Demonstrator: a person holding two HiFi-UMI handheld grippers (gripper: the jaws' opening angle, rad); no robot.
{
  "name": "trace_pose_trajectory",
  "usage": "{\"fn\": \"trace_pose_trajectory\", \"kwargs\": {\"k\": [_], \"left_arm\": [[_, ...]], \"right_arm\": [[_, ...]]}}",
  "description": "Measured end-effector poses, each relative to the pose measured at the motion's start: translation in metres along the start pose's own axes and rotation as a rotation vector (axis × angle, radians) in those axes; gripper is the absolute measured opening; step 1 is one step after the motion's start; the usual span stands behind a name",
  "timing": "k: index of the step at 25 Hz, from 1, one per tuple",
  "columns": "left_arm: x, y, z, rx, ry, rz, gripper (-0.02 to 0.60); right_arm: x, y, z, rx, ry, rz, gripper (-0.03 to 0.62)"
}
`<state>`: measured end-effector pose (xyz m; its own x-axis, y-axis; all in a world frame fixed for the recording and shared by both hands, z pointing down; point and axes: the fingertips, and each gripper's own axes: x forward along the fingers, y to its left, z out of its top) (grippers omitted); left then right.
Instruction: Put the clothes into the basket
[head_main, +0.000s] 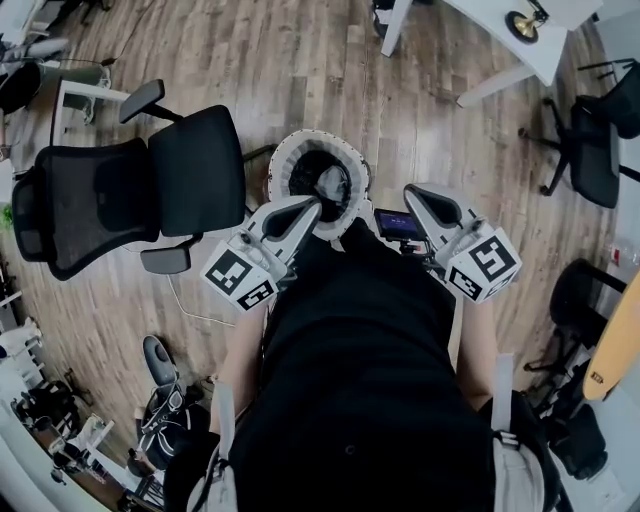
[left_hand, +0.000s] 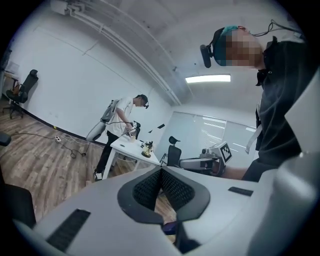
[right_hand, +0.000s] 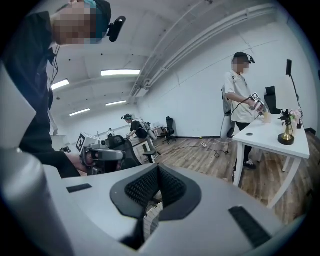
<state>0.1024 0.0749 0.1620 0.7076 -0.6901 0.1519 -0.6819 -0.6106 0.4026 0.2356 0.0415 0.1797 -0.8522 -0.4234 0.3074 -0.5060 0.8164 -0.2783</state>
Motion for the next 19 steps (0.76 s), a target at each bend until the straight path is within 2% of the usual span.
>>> {"fn": "trace_pose_trajectory", "kwargs": {"k": [19], "left_arm": [[0.025, -0.001, -0.007, 0.0, 0.032, -0.007, 0.012]], "right_arm": [[-0.013, -0.017, -0.002, -0.013, -0.007, -0.02, 0.015]]}}
